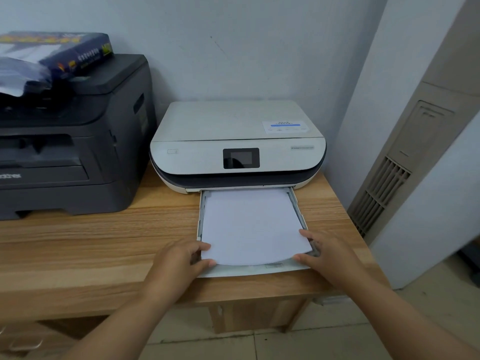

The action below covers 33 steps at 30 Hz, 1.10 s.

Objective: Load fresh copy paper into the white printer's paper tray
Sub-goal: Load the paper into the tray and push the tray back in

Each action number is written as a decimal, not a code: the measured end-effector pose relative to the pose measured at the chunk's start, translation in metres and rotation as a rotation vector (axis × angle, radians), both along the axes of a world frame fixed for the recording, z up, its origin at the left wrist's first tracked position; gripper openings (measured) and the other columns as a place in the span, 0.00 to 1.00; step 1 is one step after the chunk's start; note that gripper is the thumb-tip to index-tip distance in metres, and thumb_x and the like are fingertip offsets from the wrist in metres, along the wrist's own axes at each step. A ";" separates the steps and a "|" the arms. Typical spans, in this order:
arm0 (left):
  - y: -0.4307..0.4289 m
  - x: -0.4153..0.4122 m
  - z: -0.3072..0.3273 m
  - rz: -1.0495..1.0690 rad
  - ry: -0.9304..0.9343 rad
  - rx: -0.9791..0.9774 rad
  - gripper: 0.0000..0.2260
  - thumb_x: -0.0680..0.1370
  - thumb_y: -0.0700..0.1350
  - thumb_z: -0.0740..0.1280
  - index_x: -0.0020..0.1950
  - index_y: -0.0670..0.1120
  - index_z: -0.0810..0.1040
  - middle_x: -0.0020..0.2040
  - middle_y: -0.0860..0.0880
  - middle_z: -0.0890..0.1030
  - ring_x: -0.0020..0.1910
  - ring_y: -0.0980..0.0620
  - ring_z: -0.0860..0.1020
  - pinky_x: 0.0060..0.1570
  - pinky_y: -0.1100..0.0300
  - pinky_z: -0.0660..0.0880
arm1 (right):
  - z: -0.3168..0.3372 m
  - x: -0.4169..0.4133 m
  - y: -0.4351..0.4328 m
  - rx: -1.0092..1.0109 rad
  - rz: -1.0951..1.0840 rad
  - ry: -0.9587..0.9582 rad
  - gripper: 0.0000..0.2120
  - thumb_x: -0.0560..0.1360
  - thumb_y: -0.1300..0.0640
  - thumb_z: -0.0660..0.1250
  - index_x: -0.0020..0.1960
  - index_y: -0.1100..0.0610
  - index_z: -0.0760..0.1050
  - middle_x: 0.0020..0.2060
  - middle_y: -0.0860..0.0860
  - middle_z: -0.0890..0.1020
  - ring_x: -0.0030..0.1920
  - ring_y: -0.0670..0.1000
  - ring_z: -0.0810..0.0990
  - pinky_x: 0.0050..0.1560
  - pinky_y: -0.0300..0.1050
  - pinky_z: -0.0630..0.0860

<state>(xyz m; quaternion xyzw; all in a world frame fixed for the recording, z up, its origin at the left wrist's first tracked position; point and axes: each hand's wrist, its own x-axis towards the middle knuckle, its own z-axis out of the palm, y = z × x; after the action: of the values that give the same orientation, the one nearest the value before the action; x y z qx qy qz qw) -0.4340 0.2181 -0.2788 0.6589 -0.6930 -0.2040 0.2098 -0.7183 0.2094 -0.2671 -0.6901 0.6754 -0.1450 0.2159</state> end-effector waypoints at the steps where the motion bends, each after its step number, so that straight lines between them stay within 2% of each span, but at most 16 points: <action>1: -0.001 0.000 0.000 -0.009 -0.017 -0.015 0.18 0.72 0.53 0.70 0.61 0.53 0.77 0.51 0.54 0.79 0.53 0.53 0.76 0.55 0.59 0.72 | 0.000 0.000 -0.002 0.003 0.003 0.021 0.31 0.71 0.47 0.69 0.71 0.51 0.63 0.68 0.48 0.71 0.67 0.50 0.67 0.65 0.42 0.65; 3: -0.003 0.001 0.000 -0.029 -0.066 -0.058 0.18 0.73 0.55 0.68 0.62 0.54 0.76 0.50 0.57 0.77 0.54 0.54 0.74 0.55 0.60 0.70 | -0.001 0.001 -0.005 0.003 0.009 0.051 0.32 0.71 0.46 0.69 0.72 0.51 0.63 0.68 0.48 0.71 0.67 0.50 0.67 0.64 0.42 0.65; 7: -0.009 0.000 -0.002 -0.100 -0.225 -0.156 0.19 0.75 0.57 0.63 0.65 0.55 0.73 0.55 0.56 0.79 0.57 0.53 0.71 0.57 0.59 0.65 | -0.002 0.003 -0.008 -0.005 0.013 0.110 0.32 0.72 0.45 0.67 0.72 0.50 0.61 0.69 0.48 0.70 0.67 0.50 0.66 0.64 0.42 0.65; 10: -0.012 0.004 -0.009 -0.149 -0.225 -0.199 0.18 0.77 0.54 0.62 0.66 0.53 0.73 0.59 0.55 0.78 0.59 0.51 0.72 0.57 0.58 0.65 | -0.004 0.004 -0.010 -0.044 0.021 0.144 0.31 0.73 0.44 0.66 0.72 0.49 0.61 0.69 0.47 0.69 0.68 0.49 0.65 0.65 0.42 0.63; 12: -0.013 0.009 -0.014 -0.189 -0.278 -0.230 0.16 0.76 0.53 0.62 0.63 0.53 0.76 0.54 0.55 0.79 0.54 0.51 0.75 0.51 0.59 0.68 | -0.005 0.004 -0.010 -0.063 0.021 0.141 0.30 0.73 0.44 0.66 0.72 0.49 0.62 0.68 0.46 0.69 0.67 0.48 0.64 0.65 0.41 0.62; 14: -0.013 0.011 -0.018 -0.215 -0.314 -0.259 0.15 0.73 0.53 0.64 0.57 0.52 0.81 0.46 0.55 0.81 0.45 0.50 0.79 0.43 0.61 0.68 | -0.007 0.003 -0.011 -0.077 0.020 0.126 0.30 0.73 0.44 0.66 0.72 0.49 0.62 0.67 0.46 0.70 0.66 0.47 0.64 0.65 0.40 0.62; 21: -0.014 0.012 -0.027 -0.170 -0.235 -0.273 0.19 0.71 0.57 0.58 0.50 0.50 0.83 0.43 0.55 0.81 0.43 0.53 0.77 0.43 0.60 0.71 | -0.017 -0.001 -0.009 -0.136 0.009 0.046 0.28 0.72 0.47 0.68 0.70 0.50 0.67 0.61 0.45 0.71 0.62 0.44 0.66 0.57 0.34 0.62; 25: -0.014 0.014 -0.032 -0.129 -0.158 -0.312 0.18 0.69 0.57 0.59 0.47 0.49 0.82 0.42 0.55 0.80 0.43 0.59 0.68 0.43 0.60 0.69 | -0.021 -0.002 -0.009 -0.124 -0.006 -0.014 0.26 0.71 0.49 0.69 0.68 0.52 0.69 0.61 0.44 0.72 0.61 0.44 0.68 0.60 0.35 0.66; 30: -0.016 0.014 -0.034 -0.118 -0.160 -0.330 0.18 0.69 0.56 0.61 0.46 0.48 0.84 0.41 0.54 0.81 0.43 0.58 0.68 0.44 0.66 0.62 | -0.026 -0.005 -0.008 -0.139 -0.028 -0.049 0.26 0.70 0.49 0.71 0.66 0.53 0.71 0.64 0.45 0.73 0.63 0.45 0.70 0.62 0.37 0.66; 33: -0.015 0.014 -0.033 -0.123 -0.213 -0.330 0.17 0.69 0.55 0.61 0.45 0.48 0.85 0.41 0.52 0.81 0.43 0.56 0.69 0.45 0.62 0.67 | -0.028 -0.005 -0.008 -0.163 -0.021 -0.023 0.25 0.71 0.49 0.70 0.66 0.54 0.72 0.64 0.45 0.73 0.64 0.45 0.69 0.62 0.33 0.63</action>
<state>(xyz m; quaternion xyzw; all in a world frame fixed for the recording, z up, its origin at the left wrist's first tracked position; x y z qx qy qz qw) -0.4201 0.2027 -0.3115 0.5899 -0.7742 -0.0291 0.2276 -0.7233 0.2016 -0.2951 -0.6964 0.6662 -0.2095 0.1652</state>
